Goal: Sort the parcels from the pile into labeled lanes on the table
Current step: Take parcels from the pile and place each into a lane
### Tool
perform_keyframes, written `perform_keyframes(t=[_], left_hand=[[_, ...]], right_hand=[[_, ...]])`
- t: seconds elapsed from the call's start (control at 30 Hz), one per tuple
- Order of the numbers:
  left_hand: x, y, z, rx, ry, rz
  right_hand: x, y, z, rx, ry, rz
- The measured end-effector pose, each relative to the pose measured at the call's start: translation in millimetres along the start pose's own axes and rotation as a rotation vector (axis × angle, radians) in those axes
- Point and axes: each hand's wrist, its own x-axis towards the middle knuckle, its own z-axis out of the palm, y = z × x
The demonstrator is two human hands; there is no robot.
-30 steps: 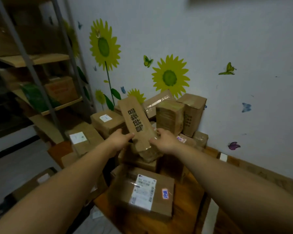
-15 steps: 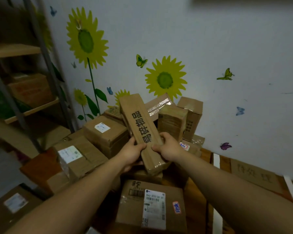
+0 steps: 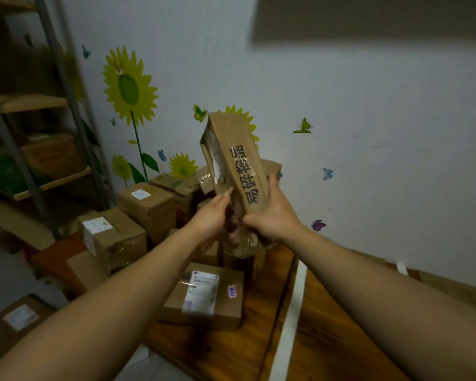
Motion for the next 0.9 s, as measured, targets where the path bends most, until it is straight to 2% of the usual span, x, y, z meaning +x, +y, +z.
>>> perform_keyframes(t=[0.1,0.17,0.27,0.37,0.47,0.6,0.9], left_hand=[[-12,-5,15,0.186,0.154,0.087],[-26,-1,23,0.153,0.221,-0.014],[-49,16,32,-0.072,-0.041,-0.207],[-61,24,41,-0.162,-0.163,-0.161],[-67,28,51,-0.09,-0.177,0.003],[-80,24,55,0.038,-0.177,0.157],[-90,-11,73,0.08,-0.428,0.05]], right_hand=[[-30,7,-31,0.239,0.053,0.068],[-49,11,-47,0.371,0.049,0.06],[-69,12,-64,0.543,0.01,0.053],[-80,12,-81,0.665,-0.04,0.062],[-87,13,-88,0.623,-0.053,0.114],[-101,16,-84,0.514,0.009,0.167],[-171,39,-87,0.445,0.105,0.345]])
